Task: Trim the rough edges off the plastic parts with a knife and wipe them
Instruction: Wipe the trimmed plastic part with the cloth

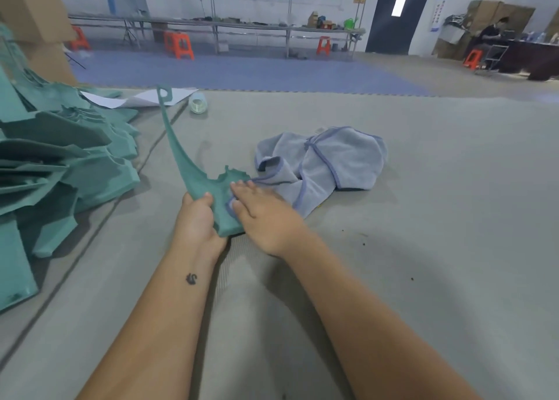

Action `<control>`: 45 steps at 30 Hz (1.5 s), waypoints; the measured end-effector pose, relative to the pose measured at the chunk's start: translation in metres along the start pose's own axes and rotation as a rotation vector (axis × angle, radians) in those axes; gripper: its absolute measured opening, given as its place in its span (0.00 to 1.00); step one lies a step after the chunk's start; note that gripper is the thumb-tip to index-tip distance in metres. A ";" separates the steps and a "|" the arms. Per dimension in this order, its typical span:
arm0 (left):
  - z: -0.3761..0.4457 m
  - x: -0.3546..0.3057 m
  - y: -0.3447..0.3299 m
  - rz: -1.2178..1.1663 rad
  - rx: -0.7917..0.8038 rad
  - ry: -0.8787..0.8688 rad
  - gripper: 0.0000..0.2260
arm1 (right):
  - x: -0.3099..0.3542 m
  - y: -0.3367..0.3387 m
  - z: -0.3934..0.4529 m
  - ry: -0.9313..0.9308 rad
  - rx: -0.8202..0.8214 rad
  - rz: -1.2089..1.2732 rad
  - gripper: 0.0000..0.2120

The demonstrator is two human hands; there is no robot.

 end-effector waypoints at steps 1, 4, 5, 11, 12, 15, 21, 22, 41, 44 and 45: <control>0.000 -0.001 0.000 0.008 0.008 -0.007 0.11 | -0.004 0.000 0.002 -0.034 -0.006 -0.074 0.23; 0.003 -0.002 -0.001 0.005 0.029 -0.001 0.10 | -0.008 0.003 -0.001 -0.135 -0.032 -0.177 0.23; 0.005 -0.001 -0.001 0.006 0.033 0.016 0.10 | -0.008 0.006 -0.003 -0.141 -0.046 -0.151 0.22; 0.013 0.008 -0.001 -0.081 0.076 0.111 0.23 | 0.020 0.004 -0.026 0.054 0.006 0.555 0.18; 0.013 0.009 0.000 -0.075 0.078 0.106 0.23 | 0.026 0.001 -0.024 0.075 0.037 0.585 0.19; 0.010 0.011 -0.001 -0.055 0.097 0.088 0.22 | 0.034 -0.001 -0.012 0.098 0.085 0.538 0.20; 0.006 0.001 -0.006 0.070 0.080 -0.020 0.15 | 0.001 0.009 0.001 0.002 -0.020 0.252 0.21; 0.004 -0.002 -0.008 0.086 0.086 -0.029 0.16 | -0.009 0.012 -0.002 -0.044 -0.040 0.216 0.22; -0.005 -0.005 -0.011 -0.327 0.122 0.096 0.19 | 0.056 -0.003 -0.027 0.167 -0.196 -0.131 0.21; -0.006 -0.009 -0.004 -0.445 0.150 0.127 0.21 | 0.060 -0.003 -0.021 0.221 -0.137 -0.090 0.21; -0.007 -0.009 -0.008 -0.456 0.176 0.136 0.21 | 0.054 0.001 -0.021 0.210 -0.142 -0.084 0.21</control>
Point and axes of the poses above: each hand's wrist, its own z-axis towards the middle knuckle, its own y-axis out of the back of the hand, x = y × z, the point moved 6 cm from there along z, towards the middle knuckle, and after that the axes turned 10 degrees about x, right-handed, at the moved point
